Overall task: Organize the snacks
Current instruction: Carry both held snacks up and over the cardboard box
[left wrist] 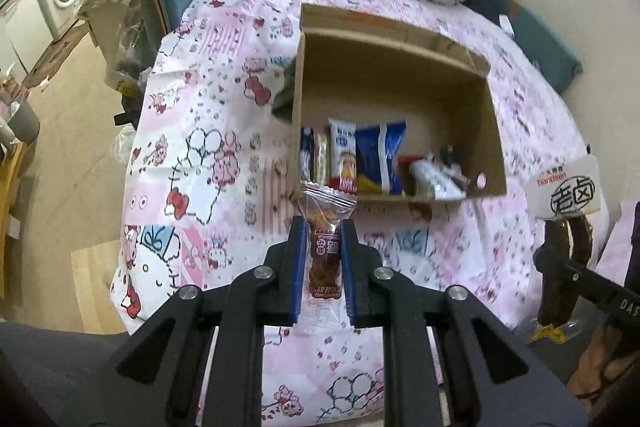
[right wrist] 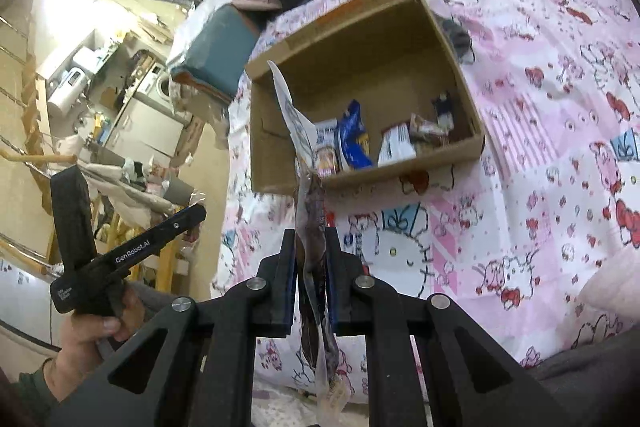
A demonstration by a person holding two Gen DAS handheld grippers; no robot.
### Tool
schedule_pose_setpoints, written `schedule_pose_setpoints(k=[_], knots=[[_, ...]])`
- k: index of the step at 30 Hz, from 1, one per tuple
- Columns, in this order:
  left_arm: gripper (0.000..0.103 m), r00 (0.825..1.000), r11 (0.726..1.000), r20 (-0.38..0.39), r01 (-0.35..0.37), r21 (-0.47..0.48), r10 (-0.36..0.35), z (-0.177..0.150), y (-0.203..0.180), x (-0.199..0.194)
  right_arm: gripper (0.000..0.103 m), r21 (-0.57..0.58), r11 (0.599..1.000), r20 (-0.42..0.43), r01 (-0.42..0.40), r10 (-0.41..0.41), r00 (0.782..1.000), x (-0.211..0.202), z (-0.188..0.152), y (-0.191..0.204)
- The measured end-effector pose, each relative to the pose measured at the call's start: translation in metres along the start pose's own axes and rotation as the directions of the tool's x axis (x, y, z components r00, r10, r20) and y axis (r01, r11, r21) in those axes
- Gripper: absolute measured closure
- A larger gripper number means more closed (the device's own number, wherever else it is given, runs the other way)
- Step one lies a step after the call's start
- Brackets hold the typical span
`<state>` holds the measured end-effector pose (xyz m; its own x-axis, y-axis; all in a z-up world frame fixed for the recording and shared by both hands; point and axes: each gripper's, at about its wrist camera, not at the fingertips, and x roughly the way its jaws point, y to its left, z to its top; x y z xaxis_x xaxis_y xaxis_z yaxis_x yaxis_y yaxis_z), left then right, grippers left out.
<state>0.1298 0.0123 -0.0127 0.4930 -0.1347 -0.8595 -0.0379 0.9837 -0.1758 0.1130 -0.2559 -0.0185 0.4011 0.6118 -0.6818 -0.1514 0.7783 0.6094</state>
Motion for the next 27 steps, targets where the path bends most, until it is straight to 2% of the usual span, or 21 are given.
schedule_pose_setpoints(k=[6, 15, 20, 27], knots=[[0.090, 0.999, 0.999, 0.049, 0.004, 0.033, -0.006, 0.025, -0.006, -0.006, 0.090, -0.022, 1.000, 0.041, -0.009, 0.010, 0.999, -0.004, 0.029, 0.012], [0.090, 0.998, 0.997, 0.064, 0.005, 0.074, -0.010, 0.059, -0.019, 0.007, 0.090, -0.026, 1.000, 0.096, -0.011, 0.014, 0.995, 0.005, 0.071, 0.008], [0.090, 0.996, 0.996, 0.090, -0.006, 0.091, -0.002, 0.066, -0.030, 0.025, 0.090, -0.001, 0.999, 0.148, -0.054, 0.054, 0.988, 0.020, 0.073, -0.010], [0.090, 0.999, 0.992, 0.047, -0.019, 0.124, 0.013, 0.073, -0.042, 0.068, 0.090, 0.036, 0.999, 0.117, -0.020, 0.016, 0.993, 0.046, 0.085, -0.031]])
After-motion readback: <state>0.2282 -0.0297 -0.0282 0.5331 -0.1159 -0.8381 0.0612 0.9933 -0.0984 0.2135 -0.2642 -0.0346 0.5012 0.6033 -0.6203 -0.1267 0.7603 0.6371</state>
